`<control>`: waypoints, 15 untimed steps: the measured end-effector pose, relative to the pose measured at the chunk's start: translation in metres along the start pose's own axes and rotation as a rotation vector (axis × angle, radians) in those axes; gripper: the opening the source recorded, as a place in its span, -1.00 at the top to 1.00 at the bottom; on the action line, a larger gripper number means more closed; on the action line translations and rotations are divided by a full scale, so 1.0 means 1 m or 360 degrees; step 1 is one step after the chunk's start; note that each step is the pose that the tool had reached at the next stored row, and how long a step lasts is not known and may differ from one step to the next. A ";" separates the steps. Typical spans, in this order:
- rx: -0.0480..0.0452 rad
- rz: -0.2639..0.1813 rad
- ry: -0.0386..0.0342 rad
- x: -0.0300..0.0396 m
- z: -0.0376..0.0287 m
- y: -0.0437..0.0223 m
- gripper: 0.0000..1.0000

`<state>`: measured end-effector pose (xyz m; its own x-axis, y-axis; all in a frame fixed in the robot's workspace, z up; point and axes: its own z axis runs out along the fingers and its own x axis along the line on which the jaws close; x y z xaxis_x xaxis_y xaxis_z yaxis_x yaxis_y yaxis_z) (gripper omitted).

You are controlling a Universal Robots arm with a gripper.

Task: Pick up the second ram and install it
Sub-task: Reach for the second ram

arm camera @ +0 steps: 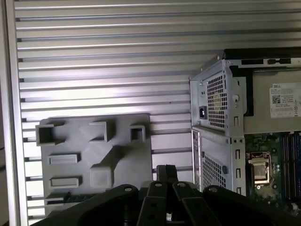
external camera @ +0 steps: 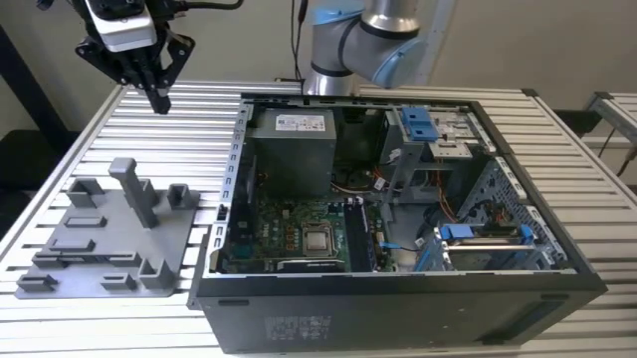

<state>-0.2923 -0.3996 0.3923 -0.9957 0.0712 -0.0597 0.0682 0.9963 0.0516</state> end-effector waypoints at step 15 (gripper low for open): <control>-0.0002 -0.0001 -0.0025 0.0546 -0.0035 -0.0040 0.79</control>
<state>-0.3471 -0.3999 0.3923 -0.9946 0.0711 -0.0754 0.0673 0.9963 0.0526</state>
